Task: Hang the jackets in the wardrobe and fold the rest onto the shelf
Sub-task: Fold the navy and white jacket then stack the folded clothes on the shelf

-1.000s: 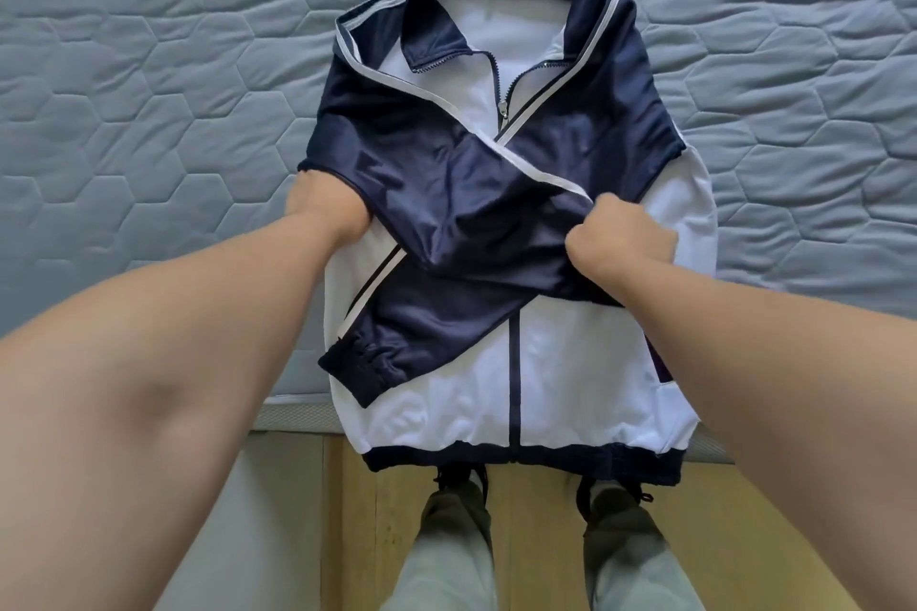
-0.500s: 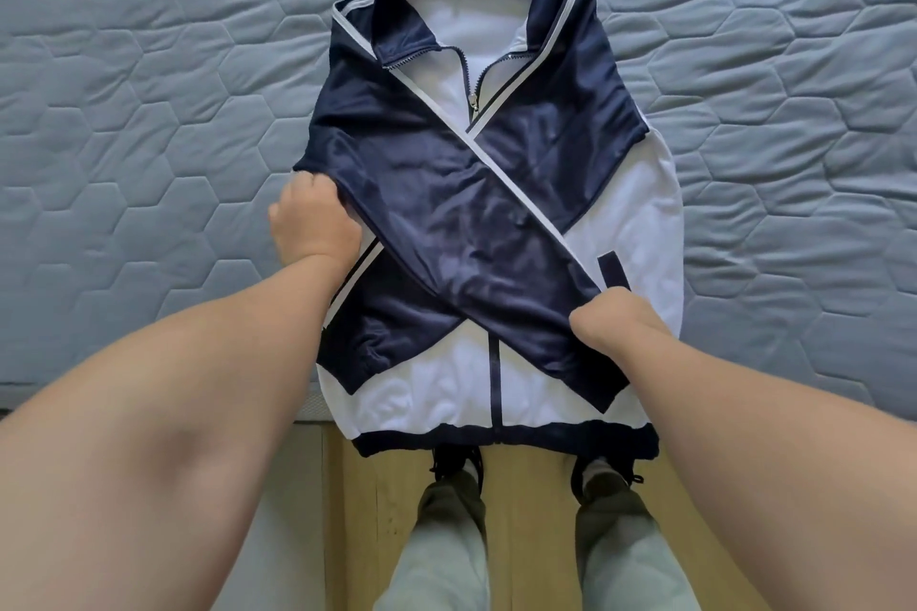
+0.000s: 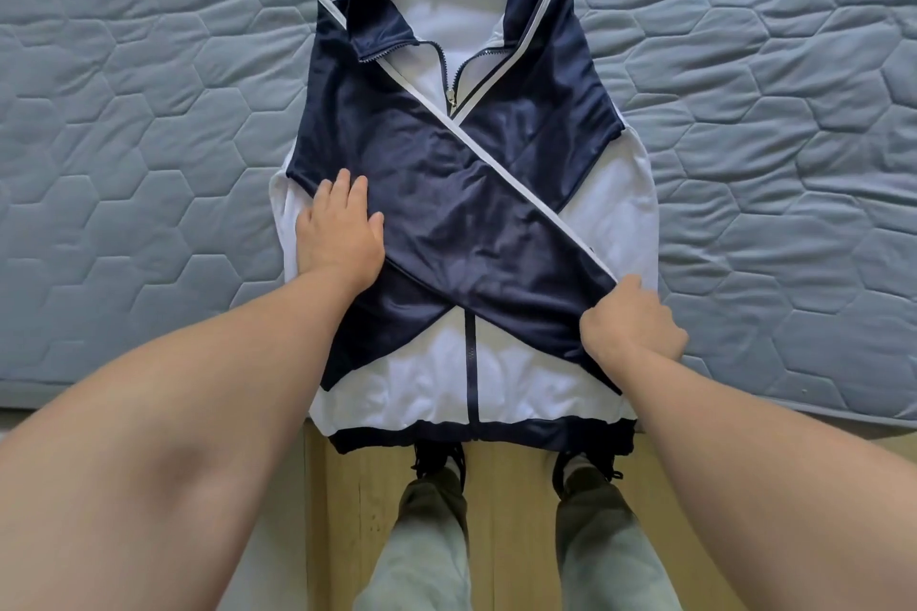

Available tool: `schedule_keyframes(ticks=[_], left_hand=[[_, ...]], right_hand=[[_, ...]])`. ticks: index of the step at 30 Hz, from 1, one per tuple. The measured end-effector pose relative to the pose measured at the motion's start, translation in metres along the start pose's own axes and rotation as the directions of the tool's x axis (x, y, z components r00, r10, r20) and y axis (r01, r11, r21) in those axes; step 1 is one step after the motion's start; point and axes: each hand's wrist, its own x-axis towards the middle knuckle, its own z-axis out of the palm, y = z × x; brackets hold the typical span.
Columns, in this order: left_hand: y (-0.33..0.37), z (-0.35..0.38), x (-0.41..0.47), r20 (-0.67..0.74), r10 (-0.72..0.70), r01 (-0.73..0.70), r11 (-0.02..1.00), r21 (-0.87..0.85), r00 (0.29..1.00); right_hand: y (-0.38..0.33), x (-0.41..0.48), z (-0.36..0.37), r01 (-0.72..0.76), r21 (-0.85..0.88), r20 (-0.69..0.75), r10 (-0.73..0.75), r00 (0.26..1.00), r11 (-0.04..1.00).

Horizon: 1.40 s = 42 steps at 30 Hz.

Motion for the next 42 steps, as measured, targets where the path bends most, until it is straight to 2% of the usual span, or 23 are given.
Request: schedule_keyframes(ticks=[2, 4, 6, 9, 13, 17, 19, 23, 25, 27, 29, 31, 34, 35, 37, 39, 42], left_hand=[[-0.001, -0.002, 0.003, 0.001, 0.008, -0.008, 1.0, 0.014, 1.0], [-0.002, -0.005, 0.006, -0.017, 0.017, -0.016, 1.0, 0.019, 1.0], [0.0, -0.011, 0.013, -0.064, 0.014, -0.013, 1.0, 0.02, 0.998], [0.006, -0.025, 0.031, -0.115, -0.065, 0.065, 0.998, -0.001, 0.991], [0.011, -0.043, 0.068, -0.116, -0.158, 0.137, 0.976, -0.169, 0.981], [0.018, -0.057, 0.113, -0.132, -0.209, 0.156, 0.932, -0.326, 0.969], [0.02, -0.062, 0.138, -0.107, -0.304, 0.241, 0.889, -0.388, 0.947], [0.019, -0.063, 0.18, -0.039, -0.433, 0.379, 0.826, -0.418, 0.901], [0.014, -0.063, 0.192, -0.048, -0.435, 0.379, 0.828, -0.413, 0.899], [0.006, -0.063, 0.202, -0.03, -0.419, 0.36, 0.813, -0.457, 0.908], [0.001, -0.068, 0.211, 0.056, -0.402, 0.352, 0.717, -0.601, 0.914], [0.004, -0.079, 0.214, 0.168, -0.369, 0.366, 0.569, -0.736, 0.914], [0.009, -0.107, 0.218, 0.298, -0.343, 0.407, 0.313, -0.858, 0.891], [0.011, -0.117, 0.217, 0.332, -0.336, 0.421, 0.237, -0.876, 0.881], [0.012, -0.132, 0.211, 0.354, -0.304, 0.421, 0.193, -0.886, 0.885], [0.011, -0.141, 0.2, 0.365, -0.27, 0.421, 0.189, -0.887, 0.891], [0.008, -0.15, 0.175, 0.363, -0.227, 0.396, 0.12, -0.91, 0.903]], right_hand=[[0.003, 0.0, 0.002, 0.016, -0.026, 0.032, -0.015, 0.999, 1.0], [0.004, -0.003, 0.005, -0.034, -0.029, 0.008, 0.035, 0.999, 0.999], [-0.001, -0.005, 0.002, -0.026, -0.025, -0.1, 0.024, 0.995, 0.999], [-0.027, 0.004, -0.012, 0.121, 0.013, -0.262, -0.114, 0.958, 0.993], [-0.082, 0.032, -0.048, 0.266, 0.046, -0.379, -0.23, 0.897, 0.963], [-0.135, 0.077, -0.083, 0.28, 0.201, -0.465, -0.16, 0.871, 0.939], [-0.157, 0.101, -0.098, 0.284, 0.255, -0.49, -0.129, 0.862, 0.924], [-0.187, 0.143, -0.113, 0.269, 0.399, -0.41, -0.092, 0.907, 0.877], [-0.194, 0.156, -0.117, 0.206, 0.458, -0.332, -0.048, 0.942, 0.865], [-0.195, 0.164, -0.123, 0.199, 0.452, -0.286, -0.07, 0.956, 0.87], [-0.196, 0.17, -0.132, 0.281, 0.512, -0.222, -0.191, 0.956, 0.812], [-0.197, 0.171, -0.145, 0.347, 0.643, -0.187, -0.299, 0.936, 0.683], [-0.205, 0.168, -0.17, 0.28, 0.81, -0.145, -0.286, 0.947, 0.515], [-0.205, 0.167, -0.177, 0.253, 0.835, -0.129, -0.273, 0.953, 0.488], [-0.203, 0.163, -0.188, 0.243, 0.85, -0.134, -0.254, 0.958, 0.467], [-0.198, 0.156, -0.193, 0.27, 0.832, -0.154, -0.266, 0.952, 0.485], [-0.184, 0.138, -0.195, 0.335, 0.79, -0.194, -0.31, 0.931, 0.513]])
